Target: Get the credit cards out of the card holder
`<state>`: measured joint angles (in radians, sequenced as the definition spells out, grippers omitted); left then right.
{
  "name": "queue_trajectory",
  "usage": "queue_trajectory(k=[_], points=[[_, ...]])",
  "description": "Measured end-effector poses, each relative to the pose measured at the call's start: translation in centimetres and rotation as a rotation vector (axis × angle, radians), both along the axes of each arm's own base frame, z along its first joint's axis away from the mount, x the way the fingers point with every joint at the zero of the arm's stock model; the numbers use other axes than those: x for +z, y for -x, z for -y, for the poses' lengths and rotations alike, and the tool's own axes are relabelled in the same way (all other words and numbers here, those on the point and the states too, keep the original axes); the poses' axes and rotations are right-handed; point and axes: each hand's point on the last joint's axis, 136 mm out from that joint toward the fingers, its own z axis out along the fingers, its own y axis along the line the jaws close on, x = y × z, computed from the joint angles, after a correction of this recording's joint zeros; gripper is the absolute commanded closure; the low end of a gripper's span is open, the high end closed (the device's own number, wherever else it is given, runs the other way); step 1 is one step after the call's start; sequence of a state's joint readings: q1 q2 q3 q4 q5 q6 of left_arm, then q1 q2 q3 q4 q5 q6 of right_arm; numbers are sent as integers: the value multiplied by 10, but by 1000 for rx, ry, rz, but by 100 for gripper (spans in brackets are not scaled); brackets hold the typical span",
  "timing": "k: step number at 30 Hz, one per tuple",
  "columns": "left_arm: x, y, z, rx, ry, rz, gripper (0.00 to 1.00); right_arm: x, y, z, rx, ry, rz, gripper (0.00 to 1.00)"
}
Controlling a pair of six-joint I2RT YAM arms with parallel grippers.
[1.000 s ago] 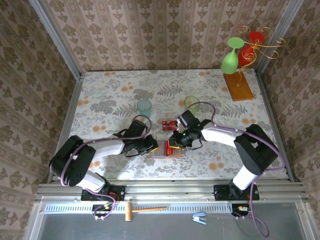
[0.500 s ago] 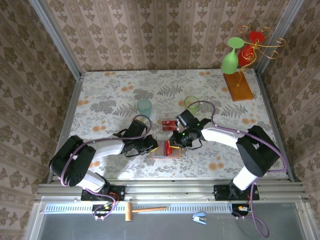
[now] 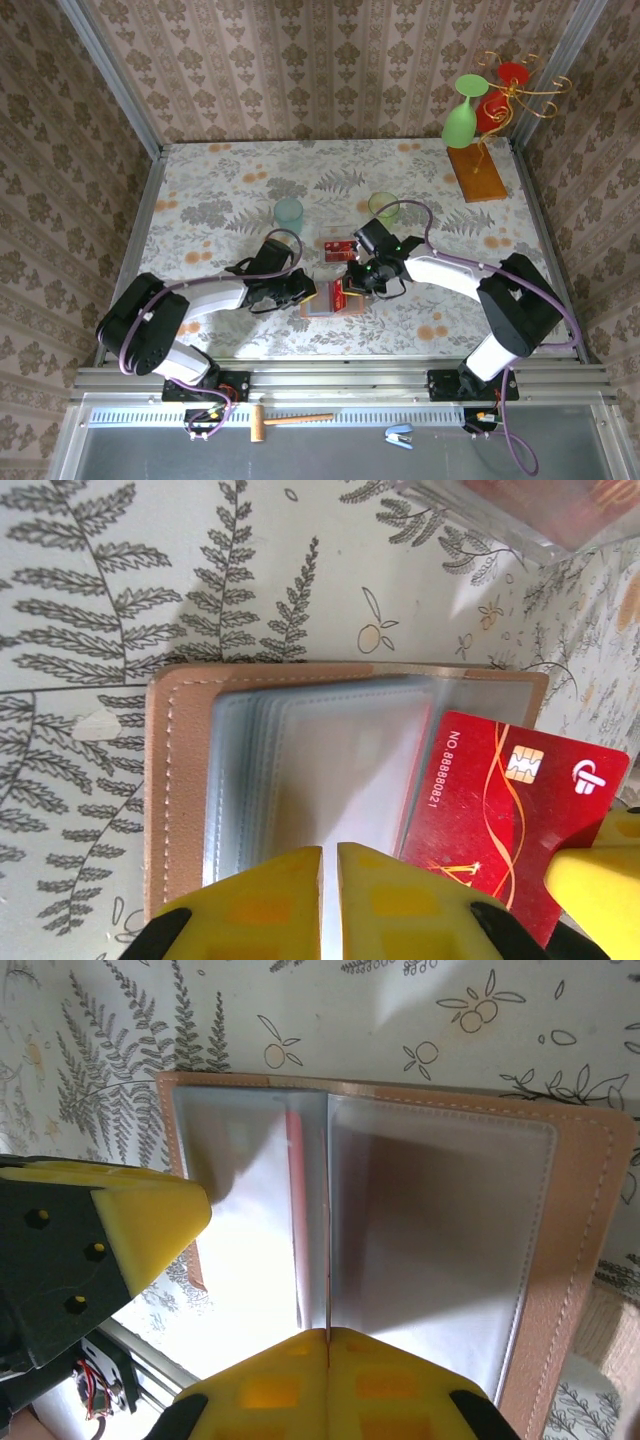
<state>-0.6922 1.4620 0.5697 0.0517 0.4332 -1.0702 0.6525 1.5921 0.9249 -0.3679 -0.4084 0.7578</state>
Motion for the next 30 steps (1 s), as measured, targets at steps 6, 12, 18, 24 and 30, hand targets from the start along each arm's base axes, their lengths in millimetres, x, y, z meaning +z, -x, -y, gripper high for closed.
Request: queue_trajectory(k=[6,12,18,24,30], points=[[10,-2,-3,12,13,17,87,25,-8,-1,49,11,72,100],[18,-7,-10,38,19,28,87,48,-15,-3,186,44,174,100],[14,-8,-20,63,9,18,86,64,-29,-4,408,132,301,100],[12,-7,-29,76,0,15,86,67,-42,0,699,237,434,100],[20,-13,-36,100,12,44,86,85,-64,-2,948,281,575,100]])
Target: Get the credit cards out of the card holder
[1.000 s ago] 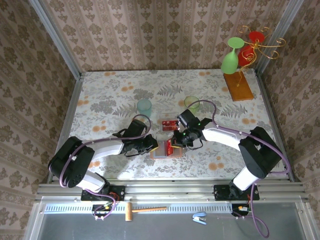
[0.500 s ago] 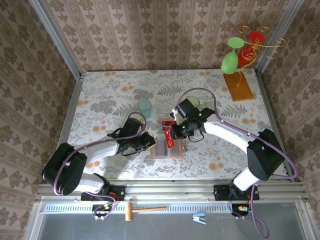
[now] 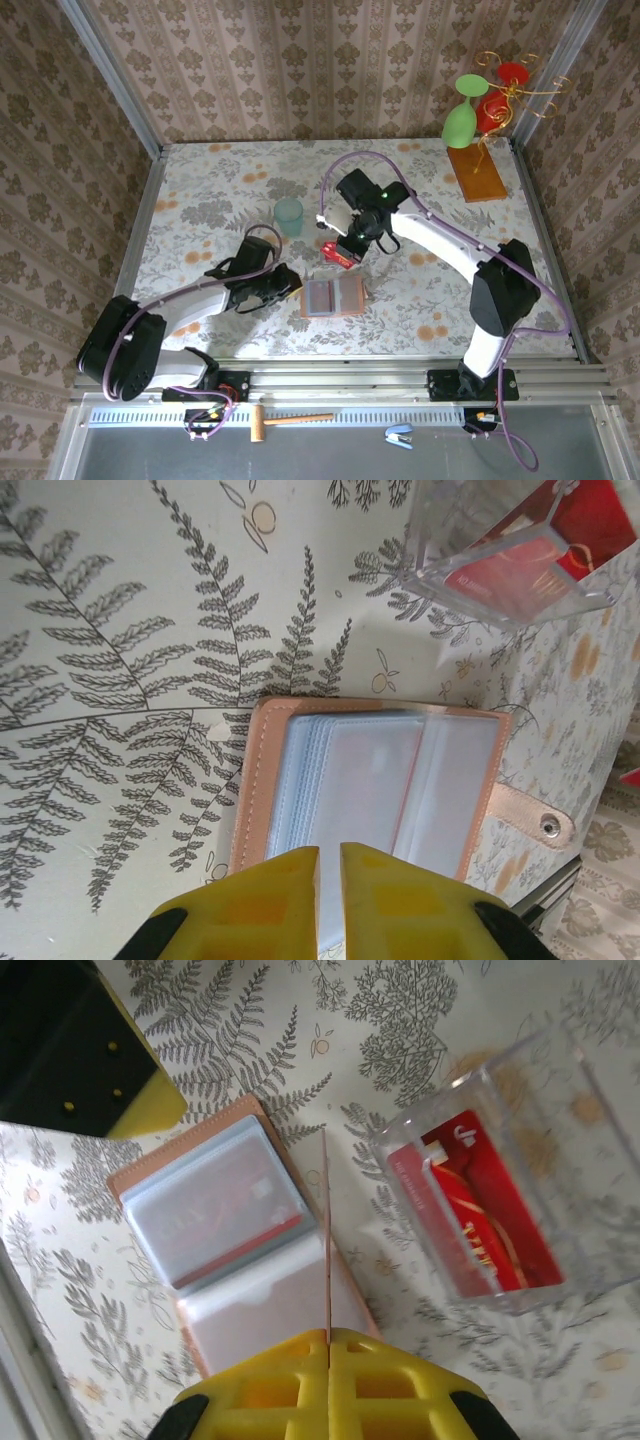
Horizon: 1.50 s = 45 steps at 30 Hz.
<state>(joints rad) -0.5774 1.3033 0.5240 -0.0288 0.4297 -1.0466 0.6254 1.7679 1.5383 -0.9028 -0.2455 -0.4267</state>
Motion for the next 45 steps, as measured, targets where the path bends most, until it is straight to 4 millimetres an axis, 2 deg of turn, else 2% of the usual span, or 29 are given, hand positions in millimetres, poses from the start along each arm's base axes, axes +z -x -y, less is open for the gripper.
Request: queue_trajectory(k=[6,11,17,25,45], points=[[6,-1,-10,23,1,12,86,5,-15,-3,204,64,43,100],[8,-2,-17,36,-6,11,86,-1,-29,-3,304,116,37,100],[3,1,-24,49,-29,-16,86,-9,-44,8,352,166,30,100],[-1,3,-31,63,-49,-39,86,-21,-64,11,387,200,25,100],[-5,5,-37,72,-66,-60,86,-63,-64,10,425,215,-87,100]])
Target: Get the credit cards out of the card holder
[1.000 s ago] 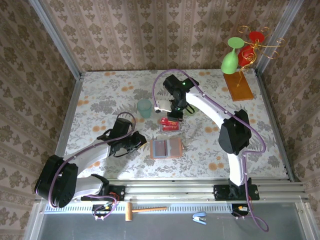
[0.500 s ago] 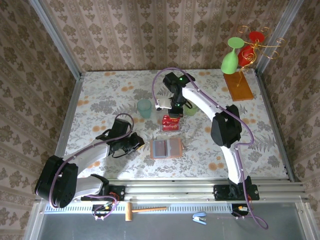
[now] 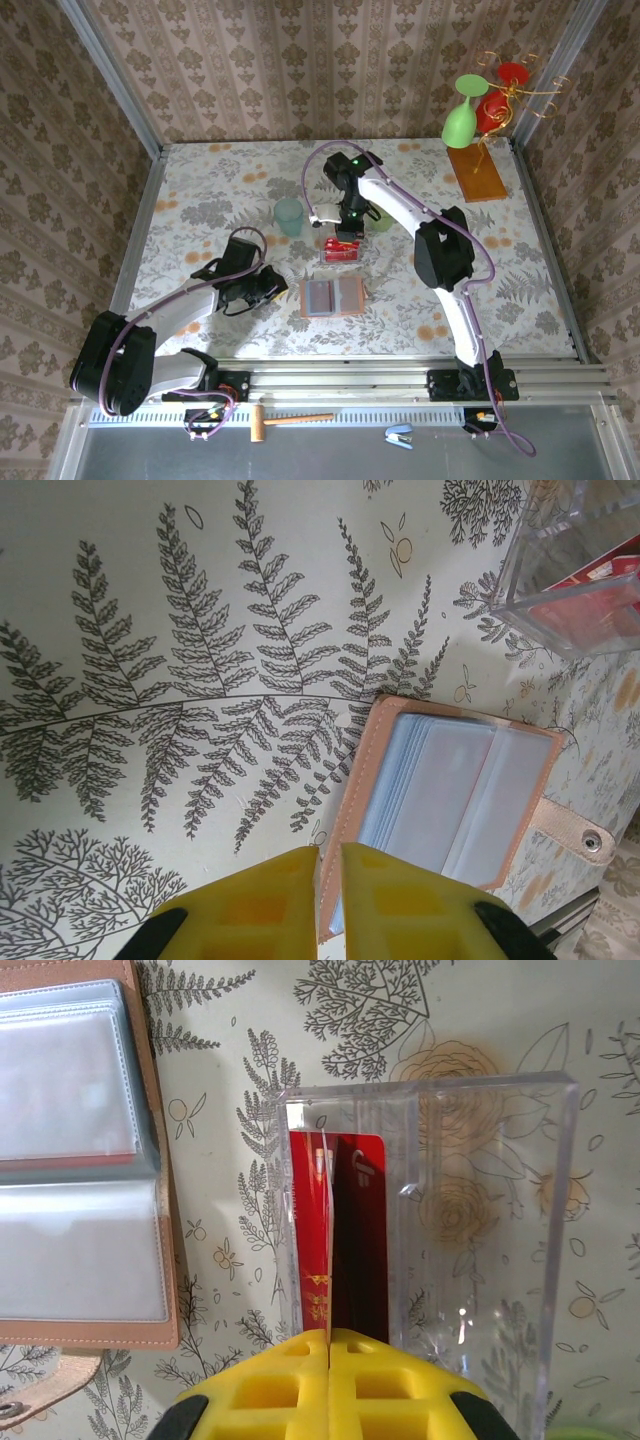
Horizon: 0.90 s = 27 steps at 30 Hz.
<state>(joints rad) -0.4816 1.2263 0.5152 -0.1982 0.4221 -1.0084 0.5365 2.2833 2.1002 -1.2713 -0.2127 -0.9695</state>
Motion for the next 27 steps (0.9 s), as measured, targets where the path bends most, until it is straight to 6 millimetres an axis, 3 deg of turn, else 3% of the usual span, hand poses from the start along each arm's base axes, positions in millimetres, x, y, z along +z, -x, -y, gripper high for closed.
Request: queue_trajectory(k=[2,6,9,17,21,27], points=[[0,0,0,1,0,0,86,-3,1,0,0,3,-12,100],[-1,0,0,1,-1,-3,86,-14,2,0,-2,17,-36,83],[-1,0,0,1,-2,-4,86,-20,3,1,-7,27,-52,77],[-1,0,0,0,-1,-4,86,-17,0,0,-33,24,-39,75],[-1,0,0,1,-1,-3,86,-6,-6,1,-55,16,18,75],[0,0,1,-3,5,-3,86,27,-4,3,-113,-39,111,75]])
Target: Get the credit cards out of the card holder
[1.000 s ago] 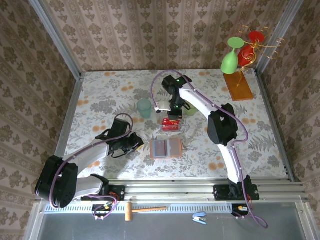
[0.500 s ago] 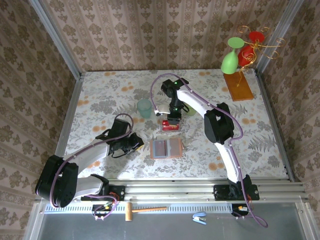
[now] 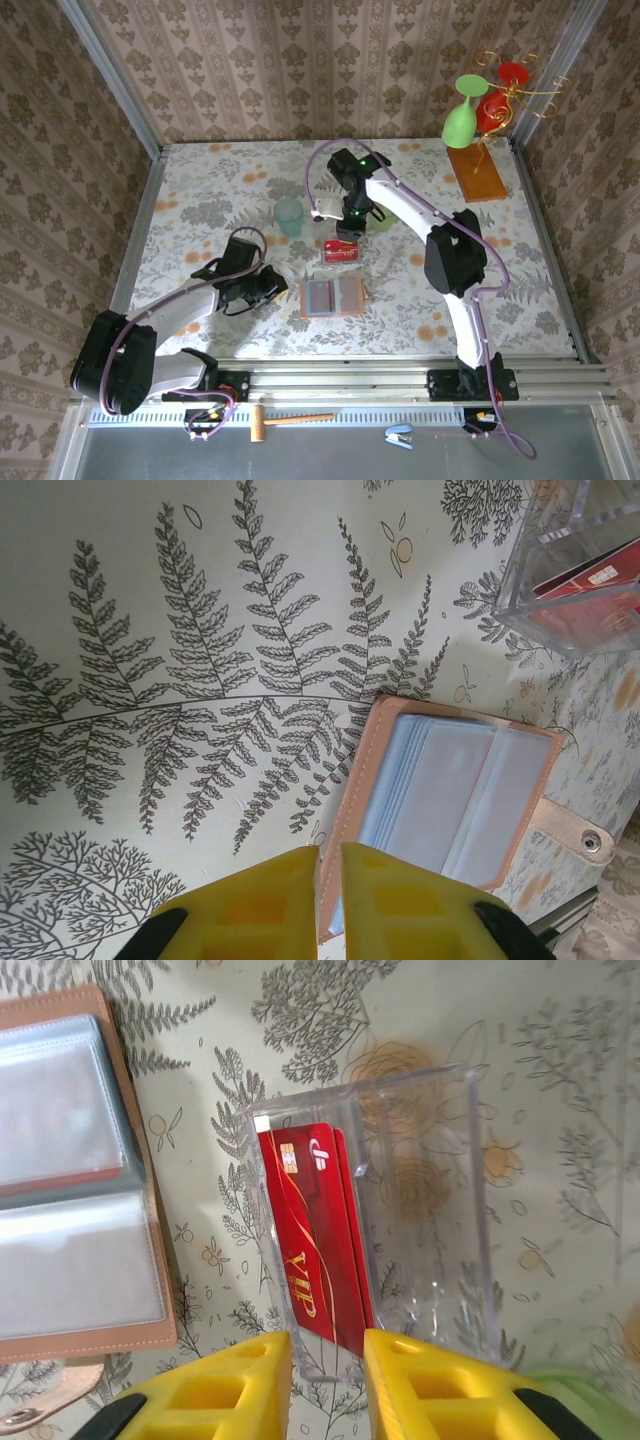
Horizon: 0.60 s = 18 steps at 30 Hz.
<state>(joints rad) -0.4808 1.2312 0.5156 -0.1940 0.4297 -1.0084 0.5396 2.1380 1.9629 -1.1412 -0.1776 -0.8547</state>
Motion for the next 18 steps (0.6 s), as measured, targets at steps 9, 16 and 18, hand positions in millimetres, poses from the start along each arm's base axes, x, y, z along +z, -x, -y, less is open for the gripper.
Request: queue_trajectory(k=[9,16,18], points=[[-3,1,5,-19,8,-4,86,11,16,-10,-169,-89,47,75],[-3,3,15,-51,15,9,86,6,44,-23,-341,-167,7,74],[-4,3,17,-60,16,11,87,8,51,-26,-389,-199,-6,74]])
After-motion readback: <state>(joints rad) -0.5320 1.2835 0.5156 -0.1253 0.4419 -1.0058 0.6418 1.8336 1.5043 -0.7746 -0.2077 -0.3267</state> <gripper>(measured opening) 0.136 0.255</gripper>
